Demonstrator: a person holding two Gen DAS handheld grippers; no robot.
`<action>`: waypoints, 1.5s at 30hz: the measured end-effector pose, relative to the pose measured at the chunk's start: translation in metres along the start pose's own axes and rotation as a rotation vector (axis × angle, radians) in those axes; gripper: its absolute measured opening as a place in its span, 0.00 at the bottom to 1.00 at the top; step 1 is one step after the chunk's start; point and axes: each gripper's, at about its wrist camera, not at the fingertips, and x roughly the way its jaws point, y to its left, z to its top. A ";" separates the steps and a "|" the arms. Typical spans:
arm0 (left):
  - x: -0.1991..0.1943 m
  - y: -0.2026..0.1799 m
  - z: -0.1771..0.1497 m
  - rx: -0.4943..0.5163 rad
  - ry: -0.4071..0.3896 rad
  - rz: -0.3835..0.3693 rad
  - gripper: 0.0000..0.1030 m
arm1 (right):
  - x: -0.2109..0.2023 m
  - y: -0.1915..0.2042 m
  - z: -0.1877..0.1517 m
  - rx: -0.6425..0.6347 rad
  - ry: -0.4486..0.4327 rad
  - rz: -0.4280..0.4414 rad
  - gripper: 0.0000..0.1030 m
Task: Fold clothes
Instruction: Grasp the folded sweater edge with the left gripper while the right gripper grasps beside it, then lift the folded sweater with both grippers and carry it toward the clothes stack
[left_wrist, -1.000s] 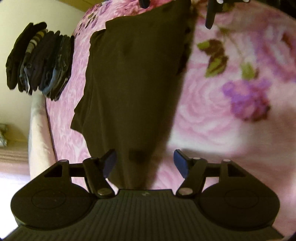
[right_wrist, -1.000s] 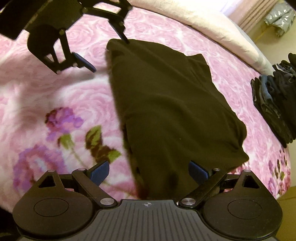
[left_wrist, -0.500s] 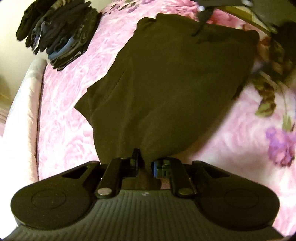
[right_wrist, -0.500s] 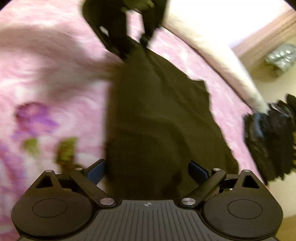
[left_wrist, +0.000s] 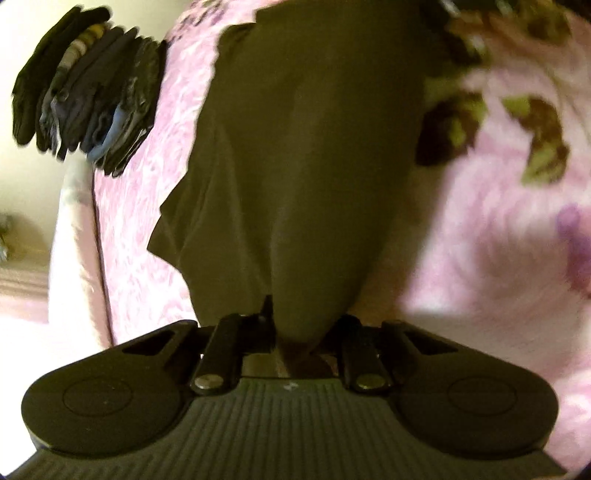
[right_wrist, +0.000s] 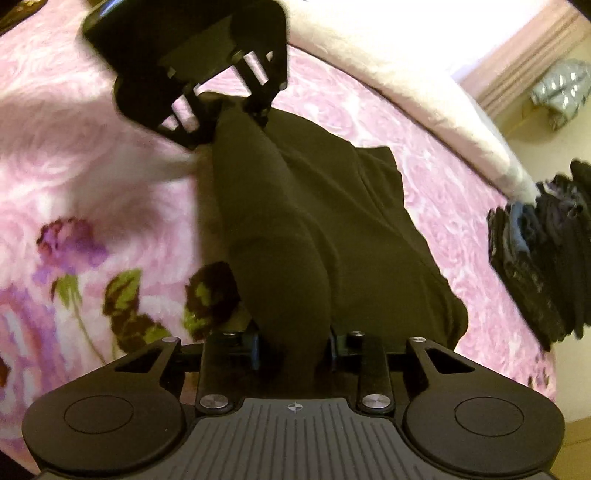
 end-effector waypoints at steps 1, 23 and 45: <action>-0.003 0.004 -0.001 -0.017 -0.008 -0.010 0.10 | 0.002 0.005 -0.002 -0.027 0.003 -0.011 0.33; -0.180 0.041 0.044 -0.105 -0.092 -0.058 0.08 | -0.140 -0.058 0.005 -0.048 0.051 -0.031 0.14; -0.244 0.137 0.201 -0.020 -0.203 0.148 0.08 | -0.289 -0.181 -0.039 0.041 -0.048 -0.224 0.14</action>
